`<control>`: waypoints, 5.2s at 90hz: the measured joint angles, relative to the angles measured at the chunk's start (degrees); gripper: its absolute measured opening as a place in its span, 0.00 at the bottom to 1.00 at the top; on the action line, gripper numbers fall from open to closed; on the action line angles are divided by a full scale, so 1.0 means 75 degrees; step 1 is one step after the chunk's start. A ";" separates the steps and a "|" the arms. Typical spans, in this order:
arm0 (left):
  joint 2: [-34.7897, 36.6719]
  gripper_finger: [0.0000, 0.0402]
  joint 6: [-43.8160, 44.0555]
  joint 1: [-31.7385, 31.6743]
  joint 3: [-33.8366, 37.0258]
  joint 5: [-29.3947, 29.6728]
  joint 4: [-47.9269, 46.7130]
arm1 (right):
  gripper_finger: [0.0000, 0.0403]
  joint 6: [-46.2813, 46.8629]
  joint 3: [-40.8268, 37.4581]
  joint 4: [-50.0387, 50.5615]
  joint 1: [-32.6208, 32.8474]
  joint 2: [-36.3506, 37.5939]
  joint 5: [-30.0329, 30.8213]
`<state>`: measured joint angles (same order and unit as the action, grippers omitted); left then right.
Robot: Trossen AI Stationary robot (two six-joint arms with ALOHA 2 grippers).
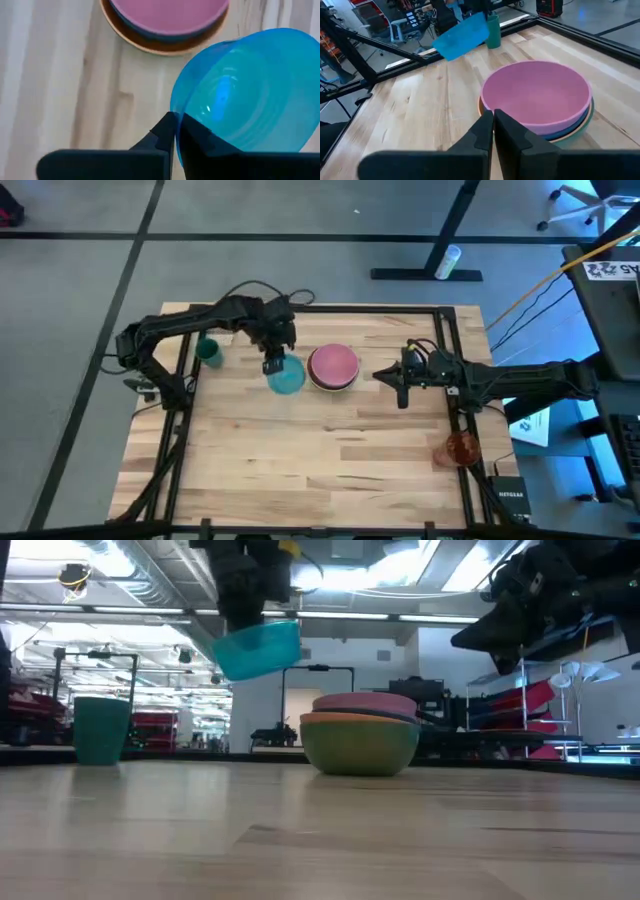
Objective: Nest bowls inside each other
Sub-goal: Stack the light blue bowl on top of the pink bowl, then move the red cup on the table
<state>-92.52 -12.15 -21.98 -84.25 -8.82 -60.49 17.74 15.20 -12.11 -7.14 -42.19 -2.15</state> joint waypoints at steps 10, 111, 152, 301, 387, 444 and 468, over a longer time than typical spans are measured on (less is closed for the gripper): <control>-0.0372 0.00 -0.0240 -0.0020 -0.0512 -0.0006 0.0049 | 0.00 -0.0003 0.0000 0.0001 0.0001 0.0000 0.0000; -0.1944 0.00 -0.1600 -0.0635 -0.2430 -0.0743 0.1373 | 0.00 0.0204 0.0003 -0.0027 -0.0001 0.0002 -0.0052; -0.2805 0.00 -0.1750 -0.0293 -0.2427 -0.0558 0.1317 | 0.00 0.0204 0.0006 0.0030 -0.0002 -0.0001 -0.0052; -0.3208 0.00 -0.1986 0.0204 -0.2707 -0.0235 0.1792 | 0.00 0.0291 0.0009 0.0102 -0.0002 0.0002 -0.0055; -0.3210 0.28 -0.2050 0.0316 -0.2695 0.0894 0.1769 | 0.00 0.0286 0.0009 0.0223 -0.0002 -0.0001 -0.0224; -0.2193 0.00 -0.0745 0.0224 -0.2687 0.2375 -0.1539 | 0.00 0.0224 0.0009 0.0432 0.0001 0.0002 -0.0396; -0.0926 0.00 0.0220 -0.0024 -0.2111 0.2414 -0.1648 | 0.00 0.0192 0.0006 0.0427 0.0001 0.0002 -0.0463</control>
<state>-99.46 -10.50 -22.16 -100.08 9.29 -72.85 19.18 15.25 -8.91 -7.14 -42.17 -5.63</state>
